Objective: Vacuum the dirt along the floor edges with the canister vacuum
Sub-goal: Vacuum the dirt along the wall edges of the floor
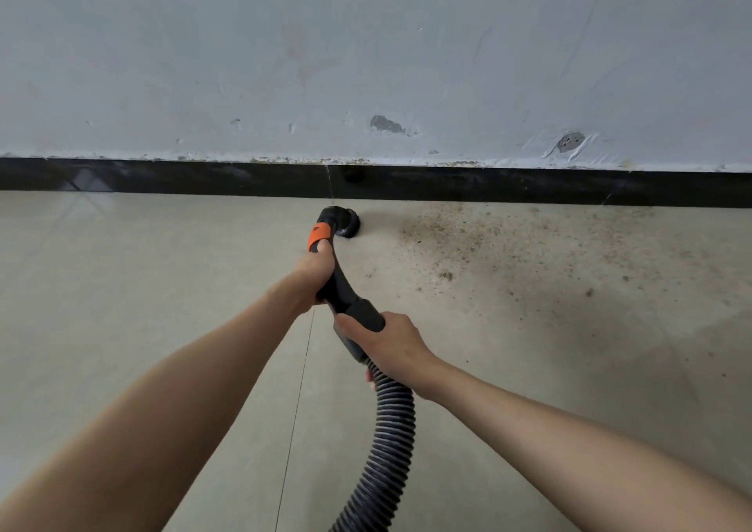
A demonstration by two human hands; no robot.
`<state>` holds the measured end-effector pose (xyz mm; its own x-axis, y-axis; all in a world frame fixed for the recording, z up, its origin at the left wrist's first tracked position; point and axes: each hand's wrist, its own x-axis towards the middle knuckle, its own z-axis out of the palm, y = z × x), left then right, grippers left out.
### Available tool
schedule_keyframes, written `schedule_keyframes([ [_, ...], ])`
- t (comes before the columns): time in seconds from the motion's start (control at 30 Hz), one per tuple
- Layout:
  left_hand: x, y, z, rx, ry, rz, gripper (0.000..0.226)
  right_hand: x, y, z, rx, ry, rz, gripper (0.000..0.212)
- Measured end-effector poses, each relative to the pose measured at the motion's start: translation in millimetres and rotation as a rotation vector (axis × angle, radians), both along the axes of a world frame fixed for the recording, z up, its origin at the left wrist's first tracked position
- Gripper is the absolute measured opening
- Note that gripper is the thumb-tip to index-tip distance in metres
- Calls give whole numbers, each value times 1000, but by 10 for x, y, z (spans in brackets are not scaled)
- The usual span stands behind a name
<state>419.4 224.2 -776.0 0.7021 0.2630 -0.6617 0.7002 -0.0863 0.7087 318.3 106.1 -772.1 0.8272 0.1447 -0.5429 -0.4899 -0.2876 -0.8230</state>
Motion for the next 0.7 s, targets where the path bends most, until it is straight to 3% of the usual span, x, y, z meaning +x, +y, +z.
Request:
schedule_keyframes([
  [0.33, -134, 578, 0, 18, 16, 184, 63, -45, 360, -29, 62, 41, 190, 40],
  [0.5, -355, 478, -44, 43, 39, 92, 40, -306, 229, -6, 74, 72, 139, 39],
  [0.7, -516, 269, -31, 15, 73, -6, 39, -457, 9, -4, 153, 225, 93, 51],
])
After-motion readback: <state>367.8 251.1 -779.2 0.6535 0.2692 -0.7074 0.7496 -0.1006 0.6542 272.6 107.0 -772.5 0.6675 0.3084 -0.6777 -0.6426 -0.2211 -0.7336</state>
